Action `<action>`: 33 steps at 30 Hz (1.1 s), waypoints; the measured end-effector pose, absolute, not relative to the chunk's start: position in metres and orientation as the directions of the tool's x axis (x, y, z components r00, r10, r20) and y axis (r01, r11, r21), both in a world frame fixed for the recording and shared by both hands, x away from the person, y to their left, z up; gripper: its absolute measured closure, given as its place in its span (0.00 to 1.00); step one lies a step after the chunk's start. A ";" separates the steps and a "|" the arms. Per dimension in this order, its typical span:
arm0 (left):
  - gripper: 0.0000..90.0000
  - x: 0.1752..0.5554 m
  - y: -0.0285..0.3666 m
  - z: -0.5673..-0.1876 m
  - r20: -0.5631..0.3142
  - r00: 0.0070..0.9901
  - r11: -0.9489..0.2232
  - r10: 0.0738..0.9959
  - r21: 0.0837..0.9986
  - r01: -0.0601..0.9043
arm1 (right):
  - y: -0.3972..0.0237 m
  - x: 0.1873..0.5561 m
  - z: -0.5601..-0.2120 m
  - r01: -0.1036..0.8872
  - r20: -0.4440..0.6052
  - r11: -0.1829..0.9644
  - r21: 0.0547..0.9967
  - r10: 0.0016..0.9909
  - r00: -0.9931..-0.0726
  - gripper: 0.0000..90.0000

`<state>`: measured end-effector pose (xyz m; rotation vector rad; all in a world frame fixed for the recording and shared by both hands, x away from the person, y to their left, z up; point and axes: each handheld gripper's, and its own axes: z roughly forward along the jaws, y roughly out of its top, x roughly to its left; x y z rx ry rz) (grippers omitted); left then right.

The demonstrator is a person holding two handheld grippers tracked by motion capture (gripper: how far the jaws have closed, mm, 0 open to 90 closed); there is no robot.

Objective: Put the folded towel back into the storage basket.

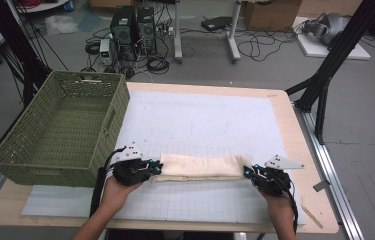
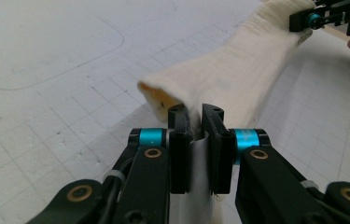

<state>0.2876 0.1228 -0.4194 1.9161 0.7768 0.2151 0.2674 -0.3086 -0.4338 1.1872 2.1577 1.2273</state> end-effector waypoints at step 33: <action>0.52 0.279 0.095 -0.445 -0.153 0.697 -0.378 0.701 0.749 0.544 | -0.313 0.269 -0.433 0.478 0.081 0.249 0.842 0.819 -0.569 0.89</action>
